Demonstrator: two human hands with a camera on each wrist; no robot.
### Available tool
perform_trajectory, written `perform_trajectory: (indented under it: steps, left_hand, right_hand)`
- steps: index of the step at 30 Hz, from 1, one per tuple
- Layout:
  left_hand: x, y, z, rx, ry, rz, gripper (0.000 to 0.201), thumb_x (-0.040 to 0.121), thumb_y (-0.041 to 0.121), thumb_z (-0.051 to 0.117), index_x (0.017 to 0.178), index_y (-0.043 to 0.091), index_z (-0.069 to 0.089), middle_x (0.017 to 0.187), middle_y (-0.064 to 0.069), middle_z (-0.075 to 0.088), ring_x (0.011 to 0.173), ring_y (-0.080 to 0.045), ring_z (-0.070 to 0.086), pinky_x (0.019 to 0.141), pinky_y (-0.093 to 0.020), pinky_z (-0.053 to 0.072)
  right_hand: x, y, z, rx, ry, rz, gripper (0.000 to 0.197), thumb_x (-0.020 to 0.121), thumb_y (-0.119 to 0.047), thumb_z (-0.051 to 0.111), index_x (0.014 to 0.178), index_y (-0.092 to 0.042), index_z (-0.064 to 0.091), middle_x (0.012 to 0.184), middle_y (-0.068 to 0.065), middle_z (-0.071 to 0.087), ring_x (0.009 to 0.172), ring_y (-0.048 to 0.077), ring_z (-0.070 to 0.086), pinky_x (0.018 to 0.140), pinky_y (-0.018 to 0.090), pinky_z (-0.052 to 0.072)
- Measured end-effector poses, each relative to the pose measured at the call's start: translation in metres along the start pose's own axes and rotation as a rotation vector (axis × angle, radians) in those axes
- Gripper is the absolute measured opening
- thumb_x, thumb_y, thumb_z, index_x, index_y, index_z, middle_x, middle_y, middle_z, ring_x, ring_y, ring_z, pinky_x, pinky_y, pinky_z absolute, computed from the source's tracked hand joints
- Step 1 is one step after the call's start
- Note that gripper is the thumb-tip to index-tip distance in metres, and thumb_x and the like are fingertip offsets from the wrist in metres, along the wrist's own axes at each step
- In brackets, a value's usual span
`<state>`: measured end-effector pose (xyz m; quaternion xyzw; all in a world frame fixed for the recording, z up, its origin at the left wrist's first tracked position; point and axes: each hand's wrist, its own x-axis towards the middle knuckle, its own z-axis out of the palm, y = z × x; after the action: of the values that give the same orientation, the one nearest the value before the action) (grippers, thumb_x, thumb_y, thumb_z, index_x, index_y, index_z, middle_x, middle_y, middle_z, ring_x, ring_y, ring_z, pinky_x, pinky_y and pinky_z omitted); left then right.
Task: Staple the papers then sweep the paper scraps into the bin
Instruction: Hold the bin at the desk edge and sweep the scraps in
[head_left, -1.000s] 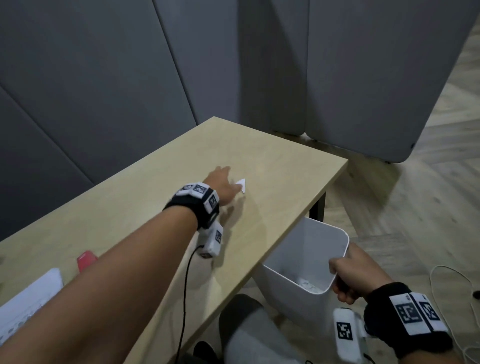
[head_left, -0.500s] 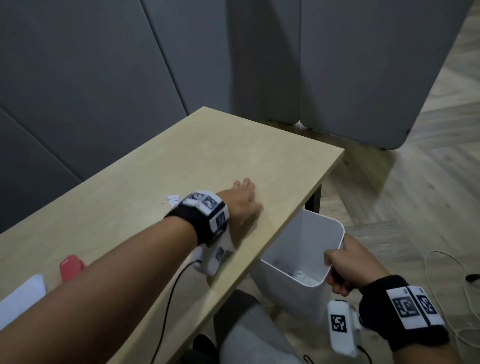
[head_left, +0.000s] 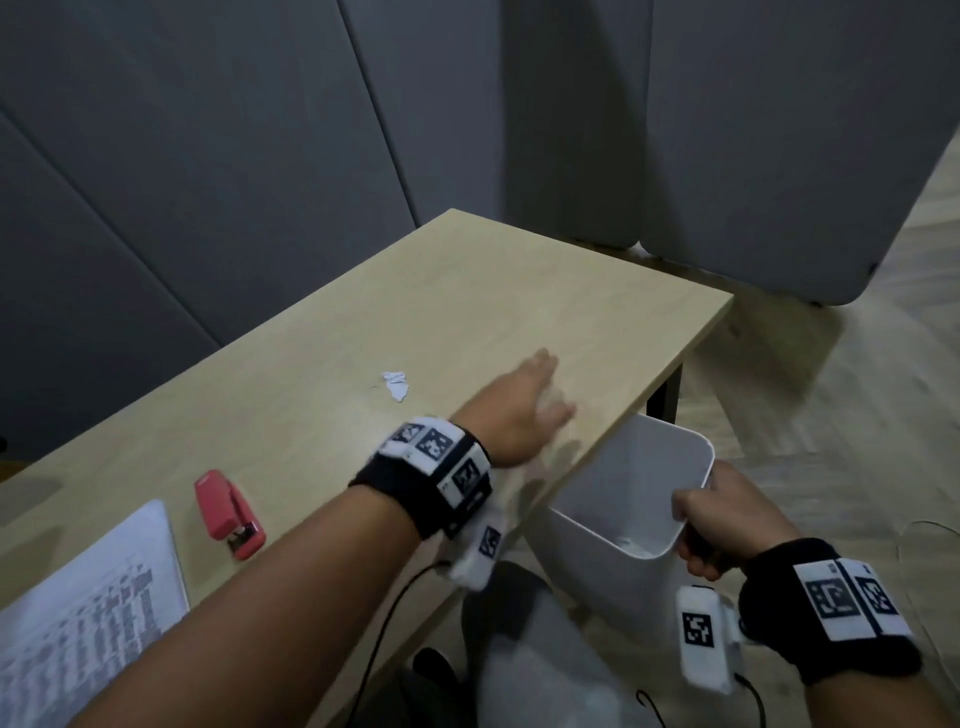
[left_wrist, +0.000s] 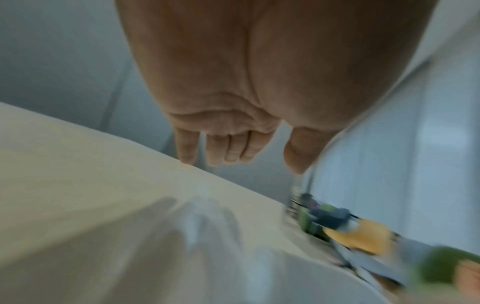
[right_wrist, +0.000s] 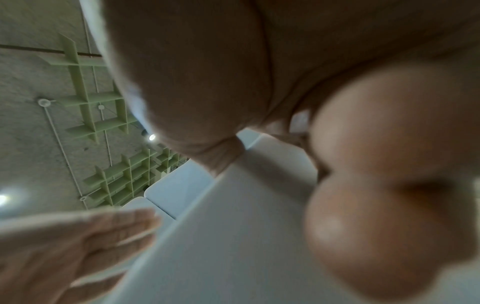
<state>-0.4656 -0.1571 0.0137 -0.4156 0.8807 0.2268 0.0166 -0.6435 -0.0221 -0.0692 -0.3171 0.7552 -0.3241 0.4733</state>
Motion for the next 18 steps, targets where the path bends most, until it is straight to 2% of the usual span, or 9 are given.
perform_trajectory:
  steps: [2, 4, 6, 7, 11, 18]
  left_hand:
    - [0.013, -0.041, -0.019, 0.037, 0.078, -0.239, 0.072, 0.101, 0.039, 0.046, 0.157, 0.009, 0.012, 0.167, -0.007, 0.004, 0.154, -0.022, 0.007, 0.122, -0.034, 0.011]
    - [0.021, -0.087, -0.027, 0.114, 0.078, -0.476, 0.074, 0.096, 0.042, 0.049, 0.154, 0.006, 0.019, 0.165, -0.015, 0.011, 0.151, -0.033, 0.014, 0.12, -0.044, 0.021]
    - [0.019, -0.117, -0.025, 0.175, 0.005, -0.622, 0.076, 0.092, 0.049, 0.048, 0.15, 0.005, 0.026, 0.161, -0.018, 0.019, 0.146, -0.04, 0.022, 0.115, -0.051, 0.029]
    - [0.016, -0.124, -0.022, 0.191, -0.032, -0.637, 0.077, 0.093, 0.051, 0.046, 0.151, 0.005, 0.025, 0.162, -0.017, 0.018, 0.147, -0.04, 0.021, 0.114, -0.052, 0.029]
    - [0.002, -0.1, -0.008, 0.187, -0.113, -0.466, 0.079, 0.1, 0.05, 0.038, 0.157, 0.008, 0.005, 0.167, -0.01, -0.007, 0.154, -0.032, -0.002, 0.122, -0.05, 0.015]
    - [-0.037, 0.011, 0.047, 0.156, -0.264, 0.013, 0.08, 0.101, 0.048, 0.039, 0.158, 0.01, -0.004, 0.166, -0.008, -0.015, 0.152, -0.023, -0.016, 0.124, -0.045, -0.001]
  right_hand:
    - [-0.003, 0.0, 0.002, -0.003, -0.005, -0.003, 0.022, 0.08, 0.007, 0.04, 0.088, -0.008, 0.053, 0.052, 0.025, 0.052, 0.041, 0.027, 0.049, 0.042, 0.028, 0.039]
    - [-0.005, -0.001, 0.003, -0.005, -0.01, -0.004, 0.022, 0.08, 0.007, 0.039, 0.088, -0.009, 0.053, 0.052, 0.025, 0.051, 0.04, 0.026, 0.048, 0.041, 0.026, 0.038]
    - [-0.006, -0.001, 0.003, 0.005, -0.018, -0.005, 0.024, 0.079, 0.007, 0.038, 0.091, -0.008, 0.053, 0.051, 0.024, 0.05, 0.038, 0.024, 0.046, 0.041, 0.025, 0.037]
    - [-0.006, 0.0, 0.004, 0.008, -0.022, -0.004, 0.025, 0.079, 0.007, 0.038, 0.091, -0.01, 0.052, 0.051, 0.023, 0.049, 0.037, 0.024, 0.045, 0.04, 0.024, 0.037]
    - [-0.005, 0.0, 0.004, 0.005, -0.02, -0.005, 0.025, 0.079, 0.007, 0.039, 0.09, -0.012, 0.051, 0.05, 0.023, 0.051, 0.034, 0.024, 0.046, 0.041, 0.025, 0.039]
    - [-0.005, 0.003, 0.003, 0.01, -0.027, -0.004, 0.026, 0.078, 0.007, 0.038, 0.088, -0.014, 0.05, 0.052, 0.025, 0.052, 0.034, 0.023, 0.047, 0.039, 0.024, 0.039]
